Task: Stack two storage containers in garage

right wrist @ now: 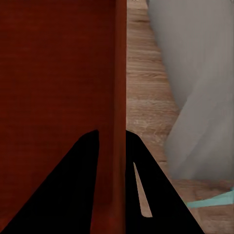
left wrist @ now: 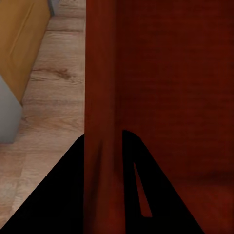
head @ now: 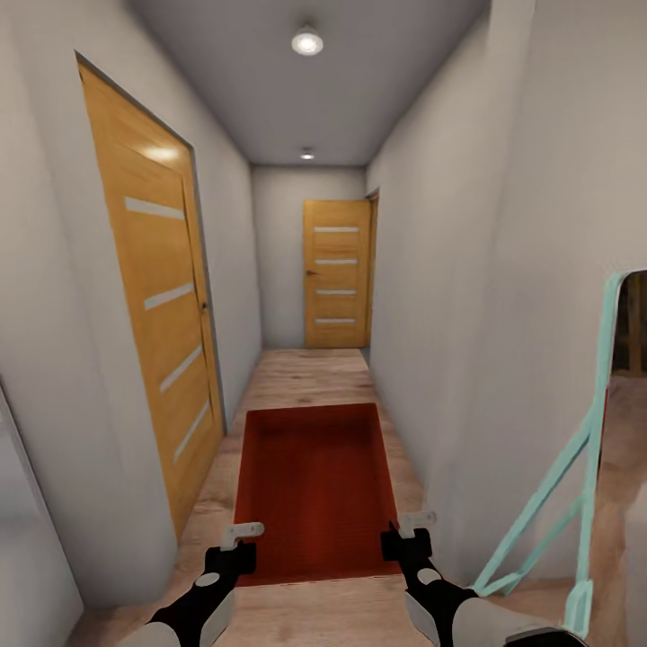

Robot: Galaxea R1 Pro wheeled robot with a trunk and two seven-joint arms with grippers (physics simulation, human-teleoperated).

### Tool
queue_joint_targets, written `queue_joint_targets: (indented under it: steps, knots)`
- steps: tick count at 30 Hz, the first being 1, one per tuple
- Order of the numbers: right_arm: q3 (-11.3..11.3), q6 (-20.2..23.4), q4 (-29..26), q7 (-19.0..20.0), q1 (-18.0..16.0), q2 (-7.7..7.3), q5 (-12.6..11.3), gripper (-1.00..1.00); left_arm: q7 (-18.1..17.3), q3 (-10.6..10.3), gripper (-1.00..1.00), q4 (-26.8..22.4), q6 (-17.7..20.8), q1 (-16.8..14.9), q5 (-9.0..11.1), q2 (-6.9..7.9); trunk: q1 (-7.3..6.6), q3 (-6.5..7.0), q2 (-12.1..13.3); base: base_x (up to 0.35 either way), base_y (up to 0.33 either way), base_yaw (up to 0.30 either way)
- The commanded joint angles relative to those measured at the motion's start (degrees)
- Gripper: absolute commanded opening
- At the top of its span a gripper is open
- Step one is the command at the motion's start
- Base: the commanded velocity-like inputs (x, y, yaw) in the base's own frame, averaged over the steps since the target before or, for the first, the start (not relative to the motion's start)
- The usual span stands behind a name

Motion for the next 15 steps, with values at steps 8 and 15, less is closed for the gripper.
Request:
queue_joint_targets:
  steps: [8,15]
  knots:
    - [-3.0,0.2,0.2,-0.2,-0.1,-0.19,0.6,-1.00,0.3,-1.9,-1.00,-0.2,-3.1,0.0,0.1,1.18,0.04,-0.09,-0.1,0.309,0.193,-0.007]
    - [-3.0,0.1,0.2,-0.2,-0.1,-0.19,0.6,-1.00,0.3,-1.9,-1.00,-0.1,-2.8,0.0,0.2,1.15,0.04,-0.09,-0.1,0.312,0.155,0.000]
